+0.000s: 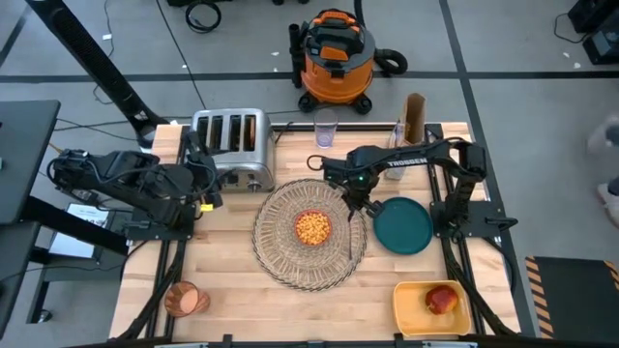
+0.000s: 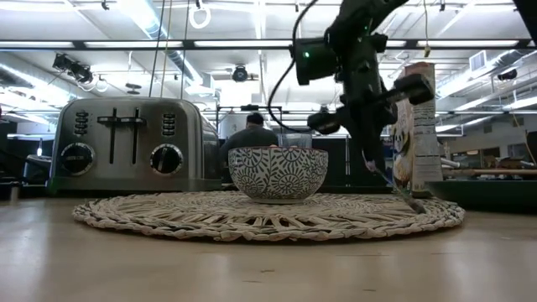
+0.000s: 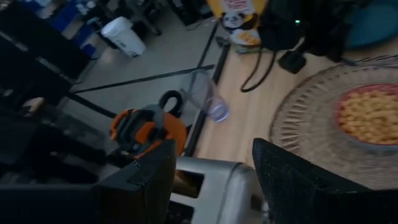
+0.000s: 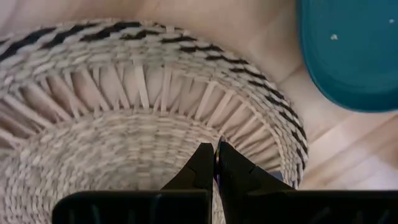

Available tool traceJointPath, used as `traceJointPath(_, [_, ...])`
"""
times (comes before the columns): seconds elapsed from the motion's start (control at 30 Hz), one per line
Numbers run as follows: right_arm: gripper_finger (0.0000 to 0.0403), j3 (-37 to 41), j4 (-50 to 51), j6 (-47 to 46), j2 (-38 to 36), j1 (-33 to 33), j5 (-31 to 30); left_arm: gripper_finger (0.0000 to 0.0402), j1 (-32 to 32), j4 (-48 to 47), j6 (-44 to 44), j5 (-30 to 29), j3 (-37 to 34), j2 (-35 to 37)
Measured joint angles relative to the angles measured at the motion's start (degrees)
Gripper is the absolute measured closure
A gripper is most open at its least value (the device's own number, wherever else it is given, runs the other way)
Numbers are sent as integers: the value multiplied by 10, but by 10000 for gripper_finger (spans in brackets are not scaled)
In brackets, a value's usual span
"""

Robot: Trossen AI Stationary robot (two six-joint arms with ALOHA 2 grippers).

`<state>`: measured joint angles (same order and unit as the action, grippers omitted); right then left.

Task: Arrange a breakfast setting
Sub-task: Put the blue spoon to the right of the red bowl

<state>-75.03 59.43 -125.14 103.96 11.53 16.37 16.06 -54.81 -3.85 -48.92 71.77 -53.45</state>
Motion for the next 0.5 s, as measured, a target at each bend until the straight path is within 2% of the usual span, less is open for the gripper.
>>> traceJointPath(0.3, [389,45,-46,26,0,18,-59,184,-32,3,-29,-13,0,0])
traceJointPath(0.5, [365,67,-111,17,0,22,-96,184,-44,5,-29,-13,0,0])
